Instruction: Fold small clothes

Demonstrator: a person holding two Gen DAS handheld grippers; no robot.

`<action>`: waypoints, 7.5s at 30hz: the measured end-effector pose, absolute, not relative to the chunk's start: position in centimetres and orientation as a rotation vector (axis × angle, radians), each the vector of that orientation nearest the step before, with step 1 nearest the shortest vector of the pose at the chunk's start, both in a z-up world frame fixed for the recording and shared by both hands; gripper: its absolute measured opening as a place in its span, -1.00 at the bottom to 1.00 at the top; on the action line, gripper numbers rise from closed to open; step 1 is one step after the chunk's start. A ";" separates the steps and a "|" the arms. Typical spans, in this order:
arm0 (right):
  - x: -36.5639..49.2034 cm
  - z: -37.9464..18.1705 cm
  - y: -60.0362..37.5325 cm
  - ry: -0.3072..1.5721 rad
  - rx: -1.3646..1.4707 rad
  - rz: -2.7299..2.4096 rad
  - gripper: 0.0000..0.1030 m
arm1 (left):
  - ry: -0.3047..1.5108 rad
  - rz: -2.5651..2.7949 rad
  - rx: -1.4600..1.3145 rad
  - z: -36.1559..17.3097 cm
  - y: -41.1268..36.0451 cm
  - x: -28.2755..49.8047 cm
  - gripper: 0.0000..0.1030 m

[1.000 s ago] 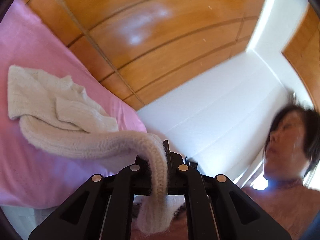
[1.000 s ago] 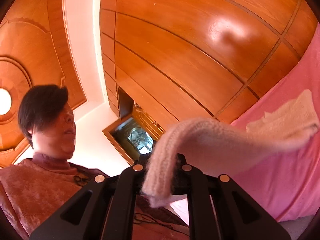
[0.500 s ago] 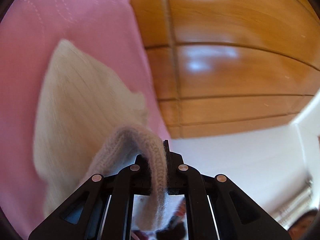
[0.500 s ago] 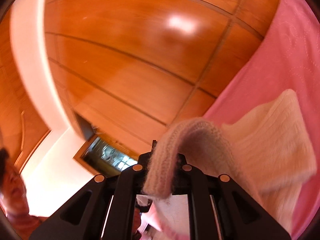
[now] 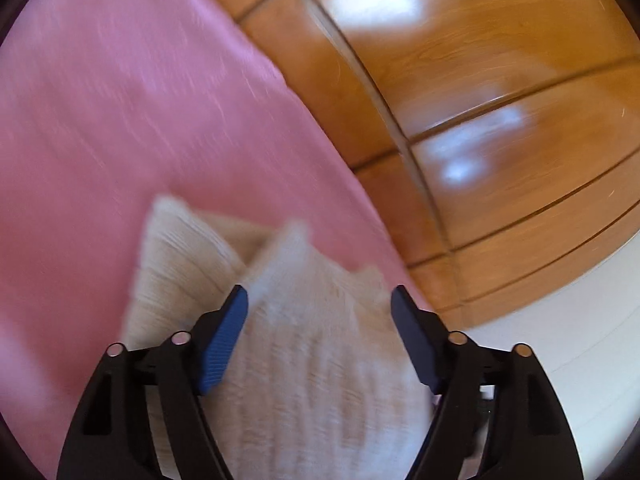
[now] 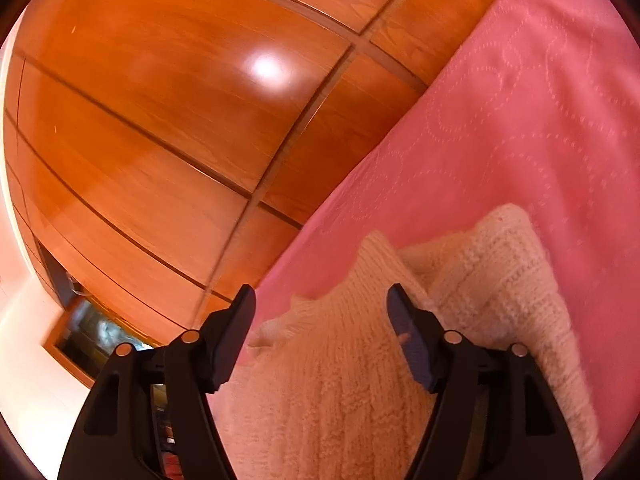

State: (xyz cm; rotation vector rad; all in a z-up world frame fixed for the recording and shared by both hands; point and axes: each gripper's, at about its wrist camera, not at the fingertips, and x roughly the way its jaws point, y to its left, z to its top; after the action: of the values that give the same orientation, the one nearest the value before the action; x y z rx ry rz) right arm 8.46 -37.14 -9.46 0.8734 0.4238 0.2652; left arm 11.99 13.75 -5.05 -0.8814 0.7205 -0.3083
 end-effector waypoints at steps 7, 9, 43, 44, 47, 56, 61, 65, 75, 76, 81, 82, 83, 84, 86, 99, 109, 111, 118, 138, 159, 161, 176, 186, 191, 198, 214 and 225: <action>9.7 -5.3 -31.0 0.584 0.290 -0.021 0.58 | 0.838 -0.140 -0.603 -5.0 11.7 13.8 0.51; 11.8 -5.8 -31.2 0.692 0.228 -0.107 0.59 | 0.876 -0.113 -0.502 -5.4 10.9 14.4 0.51; 11.1 -8.1 -34.2 0.612 0.438 -0.186 0.90 | 0.746 0.044 -0.347 -4.2 10.0 12.2 -0.90; 11.2 -8.1 -34.2 0.613 0.440 -0.185 0.90 | 0.761 0.055 -0.342 -4.8 10.2 12.3 -0.90; 11.4 -8.2 -34.2 0.624 0.442 -0.181 0.90 | 0.809 0.036 -0.303 -7.3 10.1 13.1 -0.90; 8.7 -5.1 -32.5 0.539 0.405 -0.109 0.72 | 0.671 -0.042 -0.270 -2.2 8.3 10.4 -0.05; 8.8 -3.9 -27.2 0.657 0.271 0.067 0.60 | 0.790 -0.225 -0.181 -2.5 3.1 11.5 -0.07; 10.4 -5.4 -24.0 0.786 0.145 0.096 0.30 | 0.886 -0.233 -0.075 -5.5 -0.4 13.1 -0.23; 13.1 -6.3 -25.6 0.771 0.190 0.059 -0.90 | 0.821 -0.199 -0.026 -5.1 -1.6 15.4 -0.93; 13.1 -6.7 -25.9 0.769 0.180 0.051 -0.89 | 0.826 -0.185 -0.001 -5.8 -1.7 15.8 -0.95; 13.4 -7.7 -26.1 0.744 0.194 0.043 -0.81 | 0.863 -0.188 0.000 -7.7 -1.6 16.9 -0.95; 13.3 -7.7 -26.1 0.739 0.196 0.046 -0.80 | 0.859 -0.193 -0.005 -7.6 -1.4 16.8 -0.95; 13.2 -7.7 -26.3 0.730 0.206 0.052 -0.79 | 0.852 -0.198 -0.021 -7.4 -1.1 16.5 -0.94; 13.0 -7.8 -26.5 0.723 0.216 0.057 -0.79 | 0.843 -0.199 -0.044 -7.0 -0.7 16.1 -0.86; 12.7 -7.8 -26.7 0.707 0.239 0.068 -0.76 | 0.819 -0.197 -0.101 -6.3 0.6 15.0 -0.49; 10.4 -6.4 -25.2 0.594 0.136 -0.042 0.34 | 0.730 -0.010 -0.244 -5.2 10.3 8.8 0.63; 8.9 -6.8 -25.7 0.596 0.138 -0.153 0.74 | 0.782 -0.048 -0.235 -7.2 10.4 8.4 0.73; 9.4 -7.3 -25.9 0.638 0.136 -0.155 0.80 | 0.794 -0.051 -0.265 -7.3 10.9 8.5 0.74; 9.7 -7.8 -25.7 0.659 0.107 -0.183 0.94 | 0.823 -0.051 -0.372 -7.5 12.3 8.3 0.74; 10.8 -8.7 -26.9 0.748 0.167 -0.138 0.97 | 0.864 -0.144 -0.290 -8.5 11.2 9.3 0.93; -0.3 -8.4 -20.5 0.704 -0.059 -0.084 0.96 | 0.800 -0.174 -0.389 -8.3 13.9 7.0 0.93; 0.3 -10.0 -20.7 0.755 -0.027 -0.086 0.96 | 0.808 -0.183 -0.375 -8.5 13.5 7.2 0.93; -0.6 -10.3 -20.5 0.671 0.012 -0.143 0.97 | 0.871 -0.205 -0.509 -8.5 13.7 9.1 -0.07; -0.8 -10.2 -20.6 0.671 0.026 -0.138 0.97 | 0.822 -0.225 -0.499 -6.3 13.2 8.8 -0.58; -0.8 -10.1 -20.7 0.679 0.029 -0.139 0.97 | 0.712 -0.313 -0.422 -1.7 10.3 8.0 -0.60; -0.9 -9.8 -20.8 0.681 0.033 -0.122 0.97 | 0.624 -0.539 -0.386 4.5 4.5 7.6 -0.61; -4.0 -10.4 -31.9 0.734 0.312 -0.298 0.96 | 0.717 -0.722 -0.279 4.5 -8.9 10.2 -0.63; -4.5 -10.6 -31.9 0.707 0.309 -0.277 0.97 | 0.802 -0.779 -0.157 0.9 -19.2 11.0 -0.63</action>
State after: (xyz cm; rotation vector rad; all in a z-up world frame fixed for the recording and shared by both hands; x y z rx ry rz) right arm -4.51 -31.90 -10.57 0.3086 0.7073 -0.2769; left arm 11.01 -19.22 0.90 -0.1571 0.8021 -0.7793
